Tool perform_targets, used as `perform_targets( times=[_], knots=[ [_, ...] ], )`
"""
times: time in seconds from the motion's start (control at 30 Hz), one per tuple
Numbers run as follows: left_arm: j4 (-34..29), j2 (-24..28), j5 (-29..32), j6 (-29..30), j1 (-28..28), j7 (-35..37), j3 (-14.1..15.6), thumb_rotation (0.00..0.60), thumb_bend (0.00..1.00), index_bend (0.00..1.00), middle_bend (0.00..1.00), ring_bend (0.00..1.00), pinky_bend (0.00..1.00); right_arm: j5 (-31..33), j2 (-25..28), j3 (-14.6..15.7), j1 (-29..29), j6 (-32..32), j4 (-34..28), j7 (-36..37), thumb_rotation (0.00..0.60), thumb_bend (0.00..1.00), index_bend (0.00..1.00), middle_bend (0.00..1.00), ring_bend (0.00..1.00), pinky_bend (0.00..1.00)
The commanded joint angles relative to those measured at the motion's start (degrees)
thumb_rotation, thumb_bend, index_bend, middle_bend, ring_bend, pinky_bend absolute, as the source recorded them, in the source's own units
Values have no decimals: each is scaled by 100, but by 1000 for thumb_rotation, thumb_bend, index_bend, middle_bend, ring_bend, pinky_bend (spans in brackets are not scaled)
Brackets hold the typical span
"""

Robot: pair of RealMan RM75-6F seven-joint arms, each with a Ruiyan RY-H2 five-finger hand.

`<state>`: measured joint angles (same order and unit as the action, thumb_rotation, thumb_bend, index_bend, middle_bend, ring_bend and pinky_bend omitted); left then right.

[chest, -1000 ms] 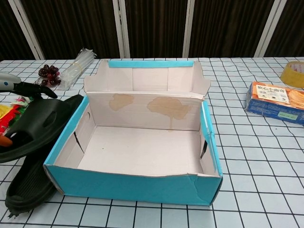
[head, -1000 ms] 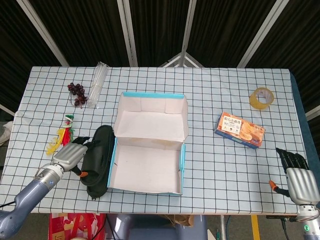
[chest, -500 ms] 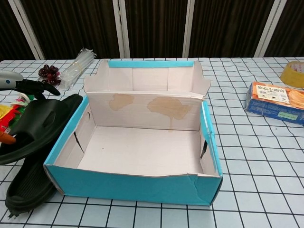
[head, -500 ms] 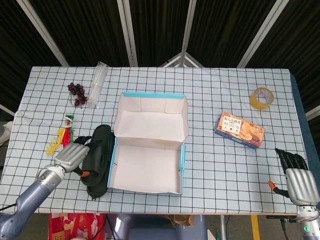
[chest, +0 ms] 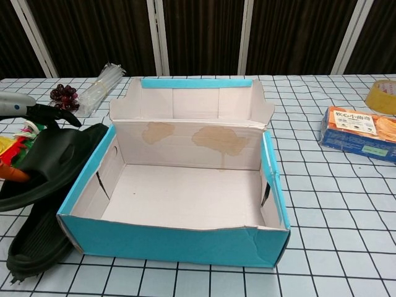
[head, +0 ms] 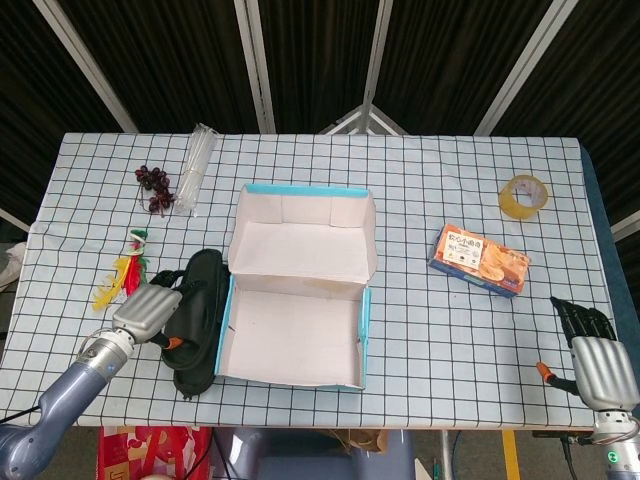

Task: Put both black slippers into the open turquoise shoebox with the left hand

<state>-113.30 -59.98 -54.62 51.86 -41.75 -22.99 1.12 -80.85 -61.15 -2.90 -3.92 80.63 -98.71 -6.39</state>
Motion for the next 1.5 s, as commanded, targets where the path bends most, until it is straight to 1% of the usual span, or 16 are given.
perform_targets(
  times=[0.03, 0.17, 0.23, 0.47, 0.67, 0.8, 0.87, 0.93, 1.0, 1.03, 1.1, 1.2, 1.27, 1.33, 1.4, 1.5],
  knots=[
    [-31, -11, -49, 166, 47, -66, -25, 600, 597, 226, 407, 25, 32, 12, -1, 0, 9, 12, -12, -21, 600, 236, 80, 134, 129, 94],
    [-112, 40, -80, 307, 94, -112, -41, 600, 631, 289, 482, 75, 33, 106, 11, -8, 8, -33, -59, -63, 600, 235, 79, 133, 129, 94],
    [-149, 81, -73, 361, 115, -155, -33, 600, 636, 301, 500, 91, 33, 134, 16, -13, 3, -53, -70, -71, 600, 235, 79, 133, 129, 94],
    [-340, 371, -188, 601, 260, -168, -22, 600, 639, 314, 503, 103, 34, 154, 26, -15, 11, -45, -99, -86, 600, 235, 80, 134, 129, 94],
    [-629, 873, -693, 1173, 536, -178, -67, 600, 638, 358, 516, 122, 34, 117, 24, 0, 4, -52, -112, -89, 600, 236, 80, 134, 129, 94],
    [-846, 1140, -1358, 1818, 735, -326, -204, 600, 636, 376, 519, 122, 34, 106, 23, 3, 2, -50, -116, -83, 600, 235, 79, 133, 129, 94],
    [-925, 1223, -1943, 2229, 808, -722, -261, 600, 634, 379, 525, 122, 34, 101, 25, 6, -1, -59, -112, -79, 600, 235, 80, 133, 129, 94],
    [-984, 1214, -2609, 2639, 861, -1395, -311, 600, 630, 383, 529, 122, 34, 99, 27, 10, -7, -74, -112, -63, 600, 235, 79, 133, 129, 93],
    [-1049, 1171, -3210, 2857, 889, -2198, -317, 600, 629, 393, 529, 122, 35, 103, 28, 13, -16, -96, -107, -62, 600, 235, 79, 133, 129, 93],
    [-1064, 1140, -3598, 2920, 873, -2721, -330, 600, 628, 399, 531, 122, 37, 104, 28, 13, -20, -104, -106, -60, 600, 235, 79, 133, 129, 94],
    [-1089, 1052, -4243, 2928, 870, -3634, -329, 600, 628, 403, 536, 122, 44, 90, 30, 18, -27, -116, -102, -42, 600, 235, 79, 134, 129, 94],
    [-1081, 951, -5274, 2725, 821, -4819, -348, 600, 628, 404, 549, 125, 50, 79, 34, 22, -34, -131, -87, -10, 600, 235, 79, 133, 129, 94],
    [-1082, 928, -5786, 2475, 771, -5345, -376, 600, 628, 404, 561, 138, 65, 73, 35, 27, -39, -146, -82, 7, 600, 235, 79, 133, 129, 94],
    [-1046, 951, -6159, 2180, 698, -5707, -430, 600, 629, 405, 565, 143, 77, 59, 39, 36, -45, -160, -80, 31, 600, 235, 80, 133, 129, 94],
    [-985, 993, -6434, 1904, 602, -5907, -463, 600, 629, 410, 568, 144, 81, 33, 43, 51, -41, -160, -85, 49, 600, 235, 80, 133, 129, 93],
    [-746, 1111, -7044, 1241, 296, -6242, -599, 600, 629, 423, 572, 144, 88, -5, 59, 49, -49, -153, -82, 102, 600, 235, 80, 133, 129, 94]
  ],
)
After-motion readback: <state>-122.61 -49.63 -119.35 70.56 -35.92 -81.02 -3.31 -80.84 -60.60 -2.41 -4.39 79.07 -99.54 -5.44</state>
